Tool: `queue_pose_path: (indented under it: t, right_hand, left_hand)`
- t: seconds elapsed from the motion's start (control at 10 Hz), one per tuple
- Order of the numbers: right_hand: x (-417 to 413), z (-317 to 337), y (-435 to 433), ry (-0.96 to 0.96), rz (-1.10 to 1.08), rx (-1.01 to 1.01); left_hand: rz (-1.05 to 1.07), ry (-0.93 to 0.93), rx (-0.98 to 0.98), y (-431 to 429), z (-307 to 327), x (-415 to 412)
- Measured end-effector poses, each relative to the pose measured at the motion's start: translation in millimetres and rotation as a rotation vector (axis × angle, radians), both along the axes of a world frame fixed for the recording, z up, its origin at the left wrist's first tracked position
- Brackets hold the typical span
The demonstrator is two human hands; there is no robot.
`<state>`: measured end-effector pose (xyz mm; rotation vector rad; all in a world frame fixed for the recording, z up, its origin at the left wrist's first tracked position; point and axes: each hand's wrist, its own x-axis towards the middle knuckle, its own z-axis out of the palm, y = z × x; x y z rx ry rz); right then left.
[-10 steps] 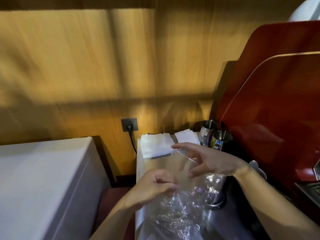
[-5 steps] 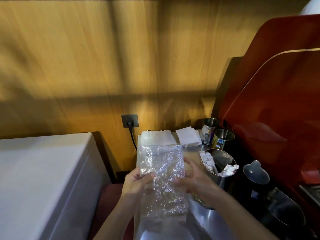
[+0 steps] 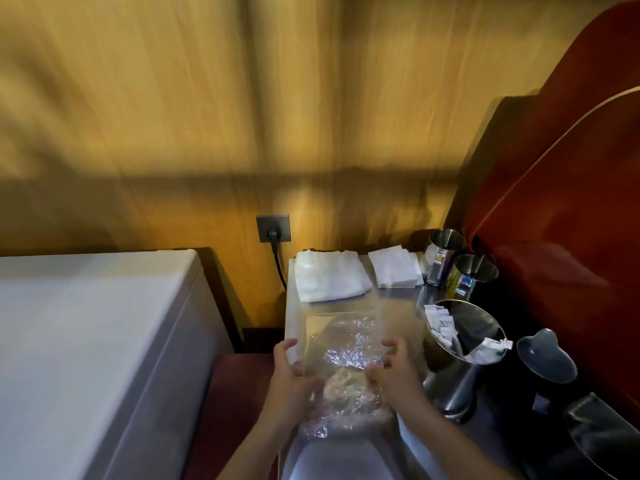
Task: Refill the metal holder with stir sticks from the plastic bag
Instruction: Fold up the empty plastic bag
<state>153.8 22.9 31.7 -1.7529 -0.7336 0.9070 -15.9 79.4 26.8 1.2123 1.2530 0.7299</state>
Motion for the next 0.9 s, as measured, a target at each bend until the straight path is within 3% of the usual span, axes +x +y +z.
queue_pose_path:
  t: [0.2,0.3,0.6,0.9]
  right_hand:
    - [-6.6,-6.6,21.7,-0.253,0.026,-0.007]
    - [-5.8,-10.7,32.1,-0.259,0.087,-0.056]
    - [-3.7,-32.1,49.8,-0.762,0.392,-0.314]
    - [0.9,-20.0,55.2,-0.845,0.355,-0.292]
  left_hand:
    - [-0.087,0.130,0.121,6.9,-10.9,7.3]
    - [-0.131,0.337,0.242,16.5,-11.7,11.6]
    - [-0.350,0.809,0.579,32.0,-32.4,20.2]
    - [-0.314,0.808,0.649,39.5,-24.9,17.6]
